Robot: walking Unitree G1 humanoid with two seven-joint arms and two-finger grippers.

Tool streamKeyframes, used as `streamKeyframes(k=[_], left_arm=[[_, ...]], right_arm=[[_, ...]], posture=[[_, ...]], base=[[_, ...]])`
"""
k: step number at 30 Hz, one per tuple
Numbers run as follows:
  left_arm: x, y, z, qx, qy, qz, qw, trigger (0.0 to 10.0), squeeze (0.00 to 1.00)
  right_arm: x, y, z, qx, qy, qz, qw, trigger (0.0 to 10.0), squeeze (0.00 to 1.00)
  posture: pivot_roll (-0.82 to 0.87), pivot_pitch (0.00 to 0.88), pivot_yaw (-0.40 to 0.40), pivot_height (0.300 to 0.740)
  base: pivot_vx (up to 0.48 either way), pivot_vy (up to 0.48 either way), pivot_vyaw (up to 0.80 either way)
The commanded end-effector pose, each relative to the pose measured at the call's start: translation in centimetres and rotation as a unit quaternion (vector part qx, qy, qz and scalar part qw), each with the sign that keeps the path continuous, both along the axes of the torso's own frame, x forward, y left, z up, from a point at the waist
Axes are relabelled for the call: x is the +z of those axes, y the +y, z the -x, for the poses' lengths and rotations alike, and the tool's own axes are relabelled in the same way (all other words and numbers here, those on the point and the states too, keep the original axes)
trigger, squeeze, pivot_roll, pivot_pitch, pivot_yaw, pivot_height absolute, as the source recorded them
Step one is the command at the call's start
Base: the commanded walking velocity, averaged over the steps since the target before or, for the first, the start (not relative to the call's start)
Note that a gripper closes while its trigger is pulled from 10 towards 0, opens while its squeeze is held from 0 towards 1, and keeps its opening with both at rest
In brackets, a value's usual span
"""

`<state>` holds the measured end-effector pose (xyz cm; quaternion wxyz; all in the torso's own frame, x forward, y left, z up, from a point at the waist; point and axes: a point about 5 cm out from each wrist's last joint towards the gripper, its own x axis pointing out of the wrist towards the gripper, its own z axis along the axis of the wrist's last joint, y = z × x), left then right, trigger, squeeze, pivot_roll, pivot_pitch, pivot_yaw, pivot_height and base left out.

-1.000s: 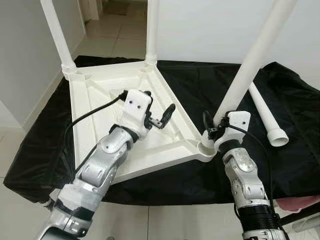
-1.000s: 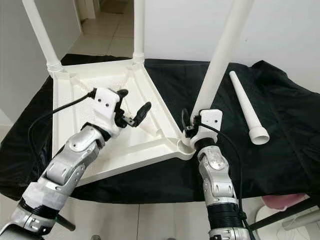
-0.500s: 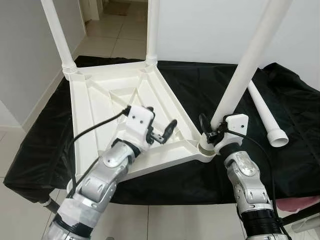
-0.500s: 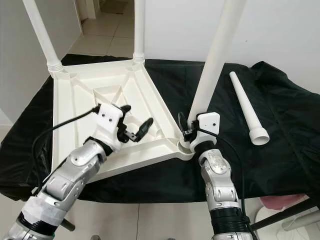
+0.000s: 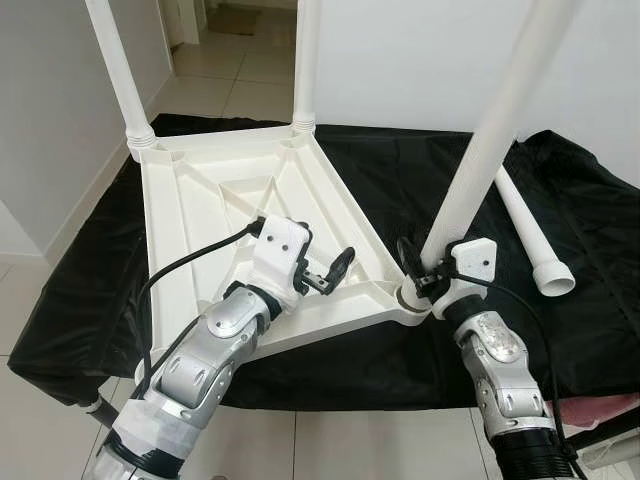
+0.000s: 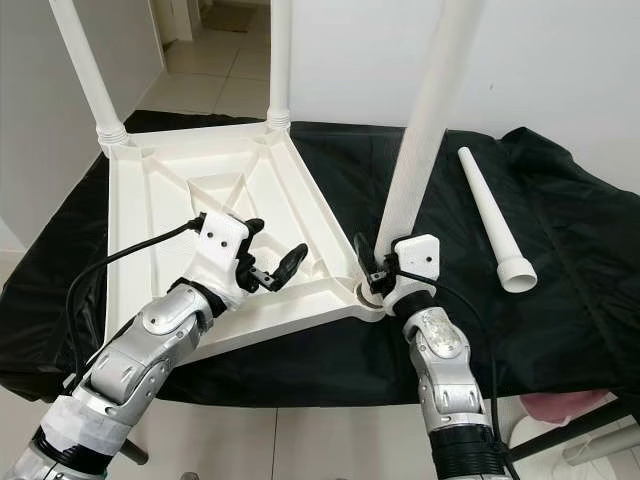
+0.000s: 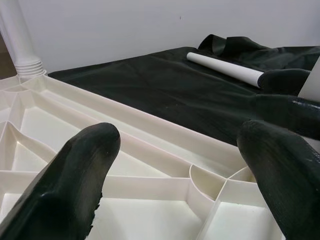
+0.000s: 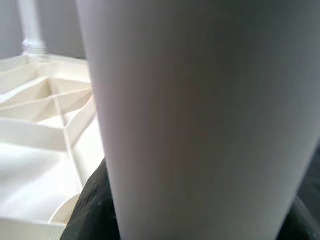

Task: Building children table

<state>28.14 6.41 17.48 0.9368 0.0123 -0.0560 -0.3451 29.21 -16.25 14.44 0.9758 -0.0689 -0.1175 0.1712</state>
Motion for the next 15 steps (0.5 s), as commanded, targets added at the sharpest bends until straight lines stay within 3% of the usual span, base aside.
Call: streamKeyframes(k=[1,10,15], left_arm=[[0.0,-0.4,0.4,-0.055,0.002,-0.008,0.998,10.0,0.00],[0.5,0.5,-0.5,-0.039,-0.003,-0.030,0.999,10.0,0.00],[0.9,1.2,-1.0,-0.027,-0.010,-0.035,0.999,10.0,0.00]], right_arm=[[-1.4,-0.1,0.1,0.010,0.033,0.017,0.999,10.0,0.00],[-1.1,0.4,-0.4,0.048,0.029,0.033,0.998,10.0,0.00],[-1.5,0.6,-0.2,0.063,0.039,0.016,0.997,10.0,0.00]], posture=[[0.01,0.004,-0.048,0.740],[0.01,0.007,-0.045,0.740],[0.01,0.009,-0.045,0.740]], base=[[0.000,0.000,0.00],[0.000,0.000,0.00],[0.000,0.000,0.00]])
